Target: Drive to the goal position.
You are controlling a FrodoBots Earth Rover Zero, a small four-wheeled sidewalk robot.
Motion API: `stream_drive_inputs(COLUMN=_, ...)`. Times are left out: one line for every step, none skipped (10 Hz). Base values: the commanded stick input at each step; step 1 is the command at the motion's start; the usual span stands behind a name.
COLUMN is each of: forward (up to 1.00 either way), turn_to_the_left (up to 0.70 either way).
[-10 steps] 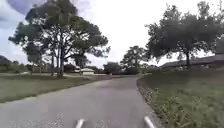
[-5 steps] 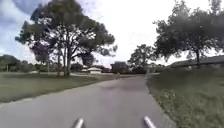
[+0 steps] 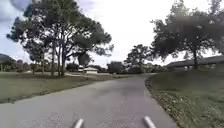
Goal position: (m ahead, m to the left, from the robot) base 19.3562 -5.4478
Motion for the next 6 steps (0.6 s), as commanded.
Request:
stream_drive_inputs(forward=0.69, turn_to_the_left=0.03)
stream_drive_inputs(forward=0.69, turn_to_the_left=0.03)
stream_drive_inputs(forward=0.69, turn_to_the_left=0.03)
stream_drive_inputs(forward=0.69, turn_to_the_left=0.03)
stream_drive_inputs(forward=0.69, turn_to_the_left=0.03)
stream_drive_inputs(forward=0.69, turn_to_the_left=0.03)
